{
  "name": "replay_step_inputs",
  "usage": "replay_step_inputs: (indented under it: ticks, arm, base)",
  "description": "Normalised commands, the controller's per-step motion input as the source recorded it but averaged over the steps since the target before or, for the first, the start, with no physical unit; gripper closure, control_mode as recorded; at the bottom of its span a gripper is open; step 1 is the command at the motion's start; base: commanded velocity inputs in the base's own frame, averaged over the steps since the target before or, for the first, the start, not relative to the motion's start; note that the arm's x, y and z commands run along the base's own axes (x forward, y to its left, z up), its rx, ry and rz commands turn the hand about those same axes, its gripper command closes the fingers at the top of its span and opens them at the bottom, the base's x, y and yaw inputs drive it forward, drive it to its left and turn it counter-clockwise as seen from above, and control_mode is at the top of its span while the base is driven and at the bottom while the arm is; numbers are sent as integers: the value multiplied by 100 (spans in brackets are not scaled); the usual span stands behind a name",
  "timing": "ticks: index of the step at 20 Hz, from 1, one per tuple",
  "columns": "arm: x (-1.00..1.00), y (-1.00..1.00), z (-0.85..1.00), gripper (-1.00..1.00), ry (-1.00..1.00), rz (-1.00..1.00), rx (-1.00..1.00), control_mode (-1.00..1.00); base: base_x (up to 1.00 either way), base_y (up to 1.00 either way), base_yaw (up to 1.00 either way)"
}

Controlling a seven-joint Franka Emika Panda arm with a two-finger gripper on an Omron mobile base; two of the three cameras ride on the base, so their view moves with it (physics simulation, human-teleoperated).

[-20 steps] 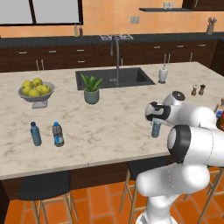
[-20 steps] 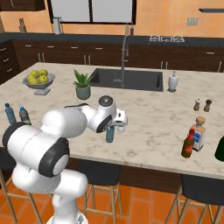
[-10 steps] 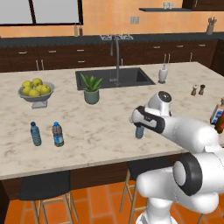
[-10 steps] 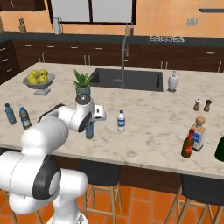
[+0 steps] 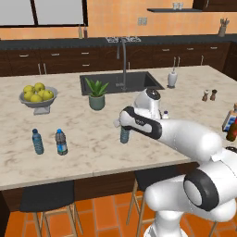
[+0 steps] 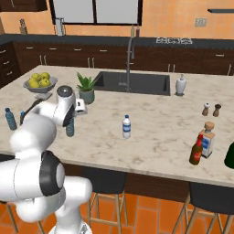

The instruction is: Move the plastic bottles in the middle to the plastics group, and the glass bottles in the middle to the glass group.

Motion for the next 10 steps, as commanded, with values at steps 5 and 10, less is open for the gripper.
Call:
replay_step_inputs:
  ticks: [5, 10]
  arm:
    - [30, 100, 0, 100, 10, 25, 0, -100]
    - [11, 92, -1, 100, 0, 19, 0, -100]
  base:
    - [0, 0, 0]
    - [0, 0, 0]
